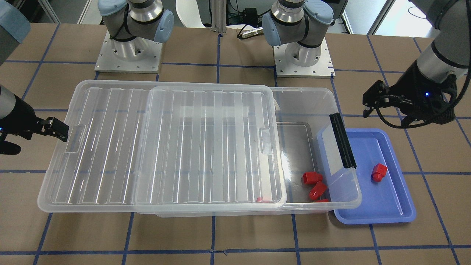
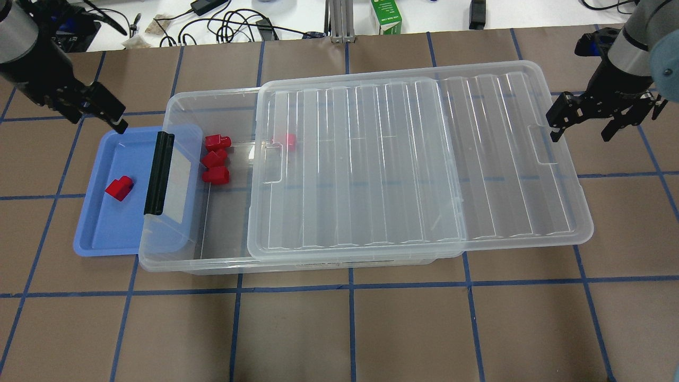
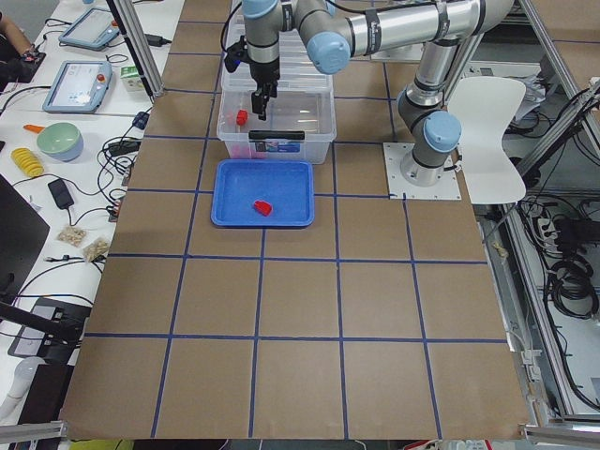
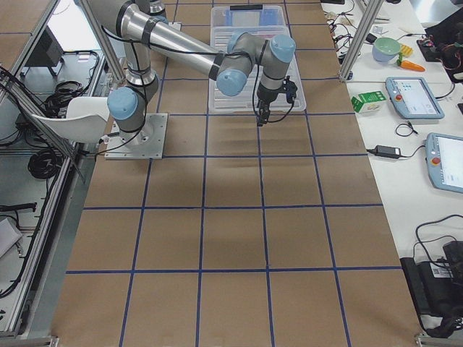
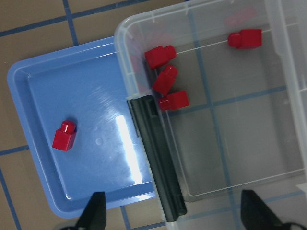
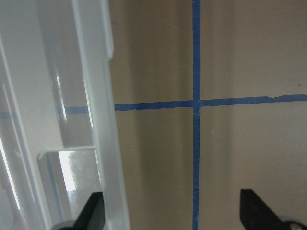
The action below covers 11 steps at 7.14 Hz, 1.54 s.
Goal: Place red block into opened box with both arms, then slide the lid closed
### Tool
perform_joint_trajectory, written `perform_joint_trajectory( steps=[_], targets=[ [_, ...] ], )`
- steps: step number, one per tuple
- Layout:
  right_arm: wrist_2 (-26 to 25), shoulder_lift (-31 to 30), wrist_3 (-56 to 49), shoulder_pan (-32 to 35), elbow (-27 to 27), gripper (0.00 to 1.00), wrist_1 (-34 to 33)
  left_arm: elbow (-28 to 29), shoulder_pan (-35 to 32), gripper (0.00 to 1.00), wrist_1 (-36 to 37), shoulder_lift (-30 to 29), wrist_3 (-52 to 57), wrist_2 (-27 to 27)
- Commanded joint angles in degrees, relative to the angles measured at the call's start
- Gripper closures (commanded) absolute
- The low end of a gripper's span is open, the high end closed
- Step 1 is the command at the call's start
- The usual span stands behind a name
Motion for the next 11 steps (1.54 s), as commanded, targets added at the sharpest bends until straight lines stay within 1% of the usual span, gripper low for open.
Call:
perform_joint_trajectory(
  steps=[1, 2, 3, 4, 5, 6, 8, 10, 11],
  targets=[
    [-0.4, 0.0, -0.4, -0.8, 0.1, 0.00, 0.2, -10.6, 8.2, 0.00, 15.0, -2.8, 18.8, -0.1],
    [-0.3, -0.1, -0.4, -1.0, 0.1, 0.00, 0.3, -14.8, 10.7, 0.00, 21.3, -4.2, 20.7, 0.1],
    [-0.3, -0.2, -0.4, -1.0, -0.3, 0.00, 0.5, -17.7, 11.8, 0.00, 27.4, -6.7, 20.6, 0.1],
    [0.3, -0.8, -0.4, -1.0, -0.4, 0.00, 0.6, -18.7, 11.8, 0.00, 30.8, -9.8, 20.5, 0.0],
    [0.5, -2.1, -0.4, -0.8, -0.3, 0.00, 0.6, -18.5, 11.8, 0.00, 33.7, -12.4, 20.5, 0.0],
    [0.6, -3.1, -0.4, -0.8, -0.3, 0.00, 0.8, -18.4, 11.8, 0.00, 36.6, -14.0, 20.4, 0.1],
    [0.6, -6.6, -0.3, -0.2, -0.2, 0.00, 1.8, -18.3, 11.8, 0.00, 38.7, -16.4, 20.3, 0.2],
    [0.5, -12.2, 0.8, 1.6, -0.1, 0.00, 7.7, -18.6, 11.8, 0.00, 40.1, -18.1, 13.7, 0.0],
    [0.8, -15.2, 2.7, 2.1, -0.1, 0.00, 11.3, -18.5, 11.8, 0.11, 40.0, -18.8, 13.7, -0.1]
  ],
)
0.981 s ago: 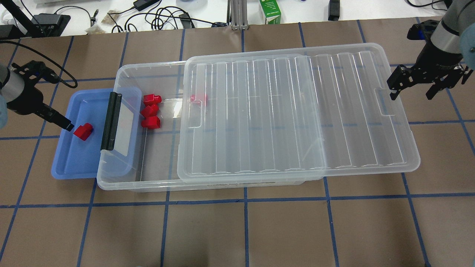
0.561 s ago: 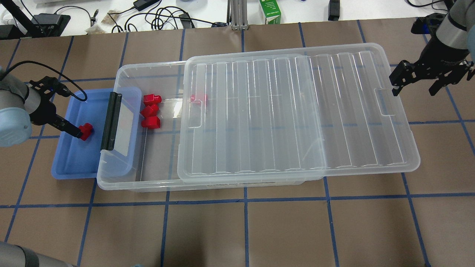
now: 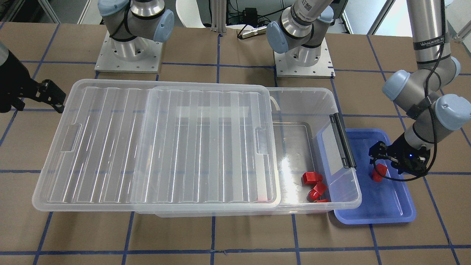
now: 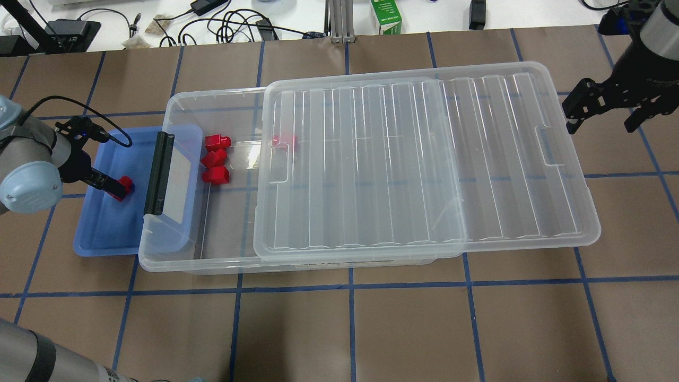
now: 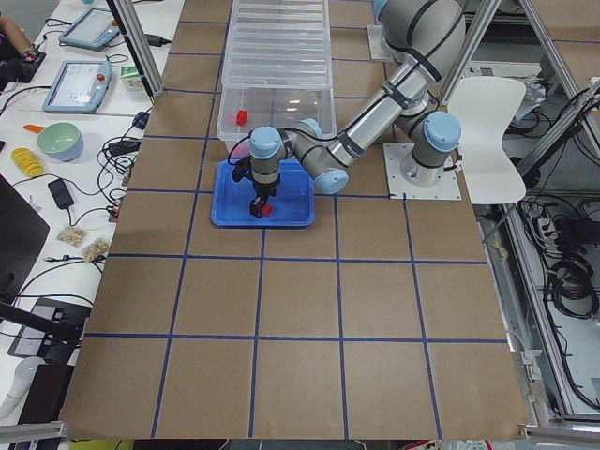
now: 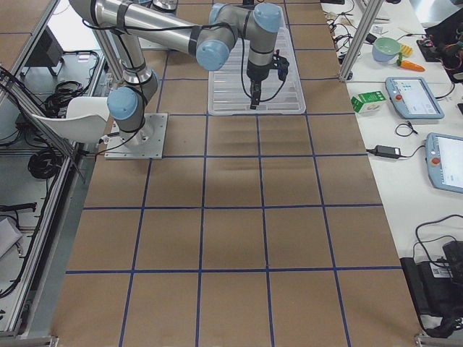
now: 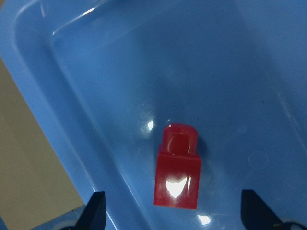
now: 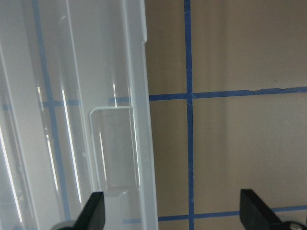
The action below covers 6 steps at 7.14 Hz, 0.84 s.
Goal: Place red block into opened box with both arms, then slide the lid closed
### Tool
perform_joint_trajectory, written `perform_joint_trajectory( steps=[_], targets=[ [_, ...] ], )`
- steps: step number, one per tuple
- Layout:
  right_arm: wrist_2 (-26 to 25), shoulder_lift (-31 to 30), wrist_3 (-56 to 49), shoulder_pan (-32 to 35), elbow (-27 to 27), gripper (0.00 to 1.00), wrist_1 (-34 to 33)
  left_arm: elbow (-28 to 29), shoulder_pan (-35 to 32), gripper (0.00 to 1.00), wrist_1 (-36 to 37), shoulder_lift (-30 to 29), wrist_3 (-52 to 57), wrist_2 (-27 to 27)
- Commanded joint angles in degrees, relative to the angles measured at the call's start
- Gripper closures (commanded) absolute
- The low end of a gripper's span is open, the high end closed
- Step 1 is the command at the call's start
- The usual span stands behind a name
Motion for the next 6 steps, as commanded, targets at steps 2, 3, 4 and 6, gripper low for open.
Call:
perform_joint_trajectory(
  steps=[2, 3, 4, 6],
  targets=[
    [1.1, -5.3, 3.6, 3.3, 0.6, 0.00, 5.5, 0.3, 0.0, 0.77, 0.4, -1.9, -1.7, 0.0],
    [0.9, -5.5, 7.6, 5.6, 0.5, 0.00, 5.5, 0.3, 0.0, 0.99, 0.4, -1.5, -1.8, 0.0],
    [1.3, -5.7, 9.3, 7.8, 0.6, 0.00, 5.6, 0.4, 0.0, 1.00, 0.4, -1.1, -1.6, 0.0],
    [1.4, -5.4, 15.4, 13.7, 0.6, 0.00, 5.4, 3.7, -0.9, 1.00, -2.4, 1.8, -1.9, 0.7]
  ],
)
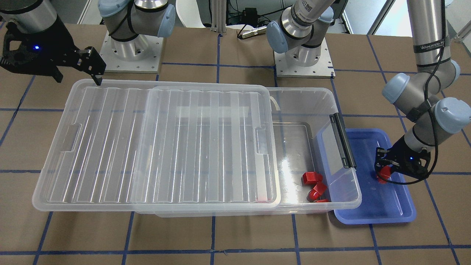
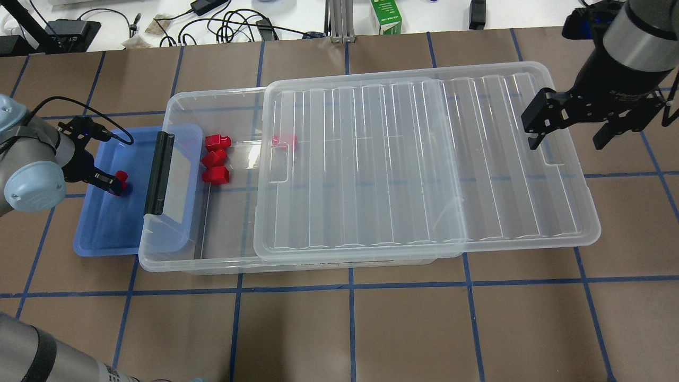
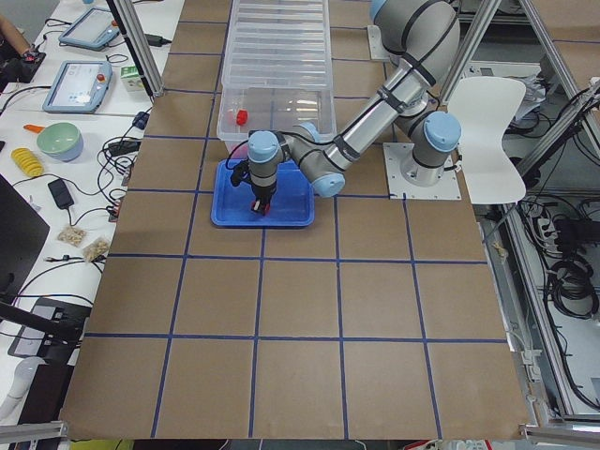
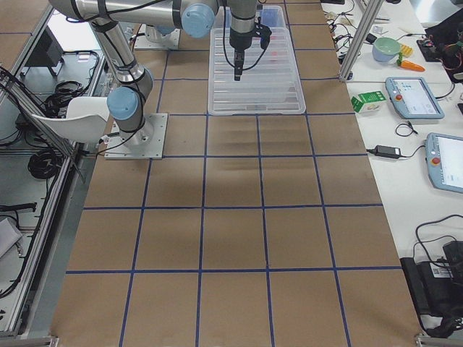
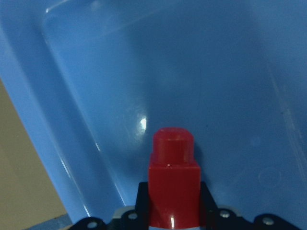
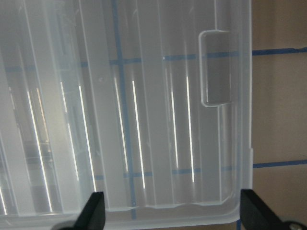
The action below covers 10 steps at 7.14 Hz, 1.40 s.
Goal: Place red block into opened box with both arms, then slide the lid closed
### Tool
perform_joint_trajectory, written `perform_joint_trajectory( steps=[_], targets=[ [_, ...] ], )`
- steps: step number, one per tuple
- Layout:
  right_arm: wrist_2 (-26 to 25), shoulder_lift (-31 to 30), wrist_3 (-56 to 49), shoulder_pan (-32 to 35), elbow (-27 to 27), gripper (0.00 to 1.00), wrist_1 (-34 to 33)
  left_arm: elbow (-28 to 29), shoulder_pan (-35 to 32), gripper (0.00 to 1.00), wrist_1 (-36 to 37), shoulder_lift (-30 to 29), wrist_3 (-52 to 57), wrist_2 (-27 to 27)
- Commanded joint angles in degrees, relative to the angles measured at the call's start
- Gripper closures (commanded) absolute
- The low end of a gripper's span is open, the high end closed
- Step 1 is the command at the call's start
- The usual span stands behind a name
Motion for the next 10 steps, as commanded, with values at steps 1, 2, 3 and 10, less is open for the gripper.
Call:
perform_joint_trajectory(
  steps=[1, 2, 3, 10],
  targets=[
    [-0.1, -0.2, 4.8, 4.7, 0.1, 0.00, 0.2, 5.7, -0.5, 1.00, -10.1, 5.4, -0.3, 0.6],
    [-0.2, -0.3, 4.8, 5.4, -0.3, 0.00, 1.3, 9.7, -0.9, 1.00, -19.0, 9.3, -1.9, 0.1],
    [0.0, -0.6, 4.0, 5.4, 0.0, 0.00, 2.5, 12.9, -3.5, 1.00, -24.3, 12.0, -9.5, -0.5],
    [1.8, -1.9, 4.8, 5.7, -0.4, 0.00, 2.5, 0.8, -27.0, 1.00, -17.3, 14.1, -47.3, -0.4]
  ],
)
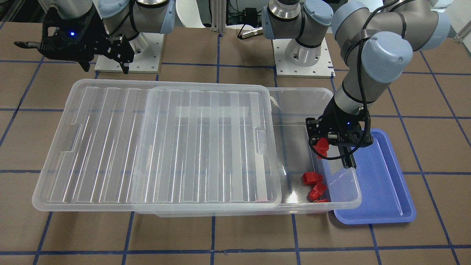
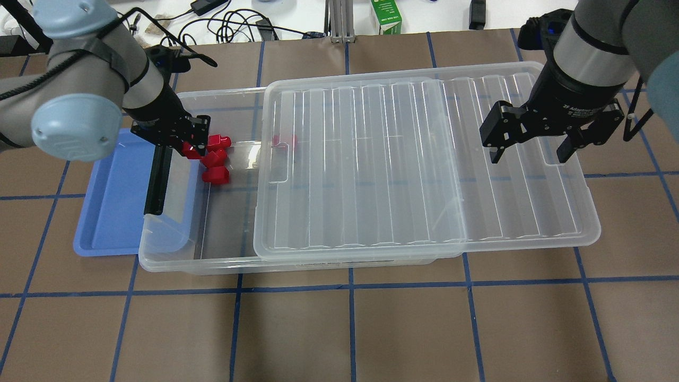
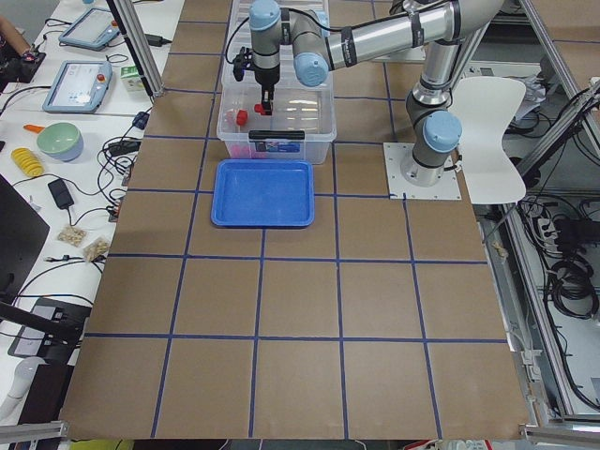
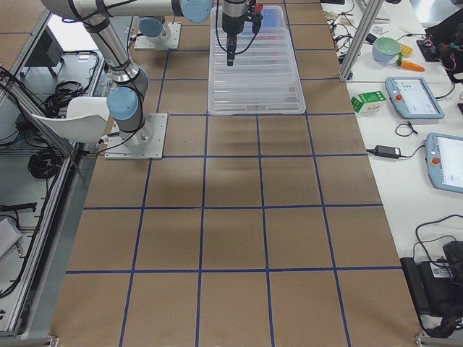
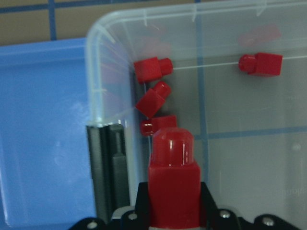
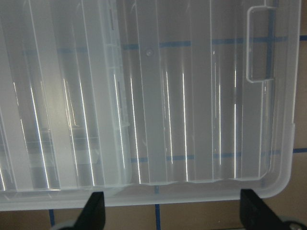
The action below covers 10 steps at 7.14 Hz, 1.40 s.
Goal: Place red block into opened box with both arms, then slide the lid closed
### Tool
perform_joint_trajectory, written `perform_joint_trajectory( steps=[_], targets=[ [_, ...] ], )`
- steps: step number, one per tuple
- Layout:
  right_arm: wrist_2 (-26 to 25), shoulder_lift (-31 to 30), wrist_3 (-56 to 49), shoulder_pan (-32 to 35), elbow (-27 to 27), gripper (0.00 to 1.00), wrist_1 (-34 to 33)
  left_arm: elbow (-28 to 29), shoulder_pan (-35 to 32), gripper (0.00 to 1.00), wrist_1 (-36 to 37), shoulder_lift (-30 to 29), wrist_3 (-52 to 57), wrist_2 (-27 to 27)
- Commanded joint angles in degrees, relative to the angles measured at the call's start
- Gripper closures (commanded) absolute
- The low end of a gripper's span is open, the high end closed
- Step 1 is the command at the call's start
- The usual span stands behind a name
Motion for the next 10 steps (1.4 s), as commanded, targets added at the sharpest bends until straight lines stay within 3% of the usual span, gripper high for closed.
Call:
perform_joint_trajectory(
  steps=[1, 3, 9, 10],
  targets=[
    [0.7, -0.1, 0.0, 0.1, 0.3, 0.00, -0.1, -6.7, -1.1, 1.00, 8.2, -1.4, -2.7, -0.2],
    [0.6, -0.1, 0.0, 0.1, 0.4, 0.00, -0.1, -8.4, -1.2, 1.00, 8.3, -2.6, -3.1, -3.3],
    [0.7, -0.1, -0.1, 0.1, 0.4, 0.00, -0.8, -12.8, -1.3, 1.00, 15.1, -4.7, -2.3, -2.9],
    [0.7, -0.1, -0.1, 0.1, 0.4, 0.00, -0.8, -12.8, -1.3, 0.42, 15.1, -5.2, -2.4, -2.9]
  ],
)
